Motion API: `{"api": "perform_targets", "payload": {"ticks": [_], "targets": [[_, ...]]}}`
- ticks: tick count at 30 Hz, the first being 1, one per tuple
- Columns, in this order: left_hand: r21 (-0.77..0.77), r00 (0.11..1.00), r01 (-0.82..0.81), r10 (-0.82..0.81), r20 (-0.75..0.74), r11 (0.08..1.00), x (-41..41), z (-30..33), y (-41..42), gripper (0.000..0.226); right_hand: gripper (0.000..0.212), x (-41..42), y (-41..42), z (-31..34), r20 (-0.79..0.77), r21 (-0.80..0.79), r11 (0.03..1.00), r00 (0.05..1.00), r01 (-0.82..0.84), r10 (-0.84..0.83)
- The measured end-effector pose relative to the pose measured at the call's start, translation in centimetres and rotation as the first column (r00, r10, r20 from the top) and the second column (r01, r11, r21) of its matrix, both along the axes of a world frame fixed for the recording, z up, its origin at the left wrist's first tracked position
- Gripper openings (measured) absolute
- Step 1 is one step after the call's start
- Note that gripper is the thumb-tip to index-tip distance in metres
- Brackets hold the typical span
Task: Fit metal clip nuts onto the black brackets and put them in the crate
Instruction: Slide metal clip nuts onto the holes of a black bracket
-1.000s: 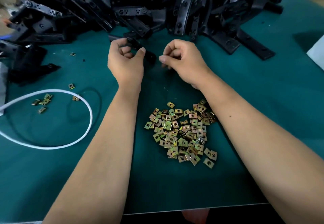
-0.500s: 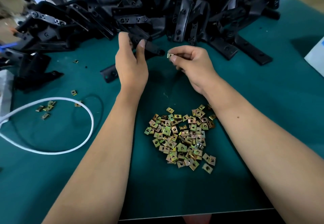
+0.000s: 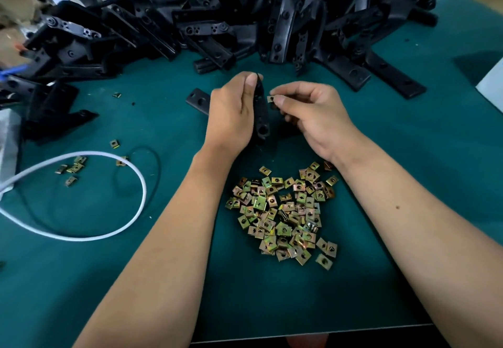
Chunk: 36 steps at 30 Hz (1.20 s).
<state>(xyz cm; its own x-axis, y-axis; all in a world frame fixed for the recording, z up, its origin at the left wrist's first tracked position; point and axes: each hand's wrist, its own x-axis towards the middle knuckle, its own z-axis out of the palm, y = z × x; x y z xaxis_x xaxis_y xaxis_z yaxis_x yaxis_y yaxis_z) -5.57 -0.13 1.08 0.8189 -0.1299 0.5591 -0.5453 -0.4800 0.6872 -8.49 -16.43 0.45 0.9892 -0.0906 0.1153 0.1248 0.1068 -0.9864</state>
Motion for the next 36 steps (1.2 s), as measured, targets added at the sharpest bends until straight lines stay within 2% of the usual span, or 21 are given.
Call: {"api": "perform_targets", "payload": {"ticks": [8,16,25,30,36], "targets": [[-0.013,1.000,-0.003,0.003,0.019,1.000,0.17,-0.16,-0.27,0.036,0.023,0.16,0.06,-0.22,0.021,0.018,0.999,0.999,-0.027,0.027],[-0.006,0.999,-0.014,0.014,0.038,1.000,-0.01,-0.20,-0.26,0.036,0.022,0.05,0.10,-0.21,0.063,0.028,0.999,0.997,0.035,-0.037],[0.048,0.999,-0.009,0.007,0.046,0.999,-0.09,0.05,-0.29,0.037,0.023,-0.15,0.35,-0.15,0.075,-0.059,0.997,0.996,0.047,-0.043],[0.034,0.999,-0.031,0.029,0.036,0.999,-0.13,-0.03,-0.26,0.037,0.019,-0.08,0.27,-0.08,0.051,0.033,0.997,0.996,0.076,-0.078],[0.022,0.999,-0.030,0.030,0.028,0.999,-0.23,0.07,-0.23,0.037,0.022,-0.16,0.41,0.06,0.061,0.012,0.998,0.996,0.059,-0.060]]}}
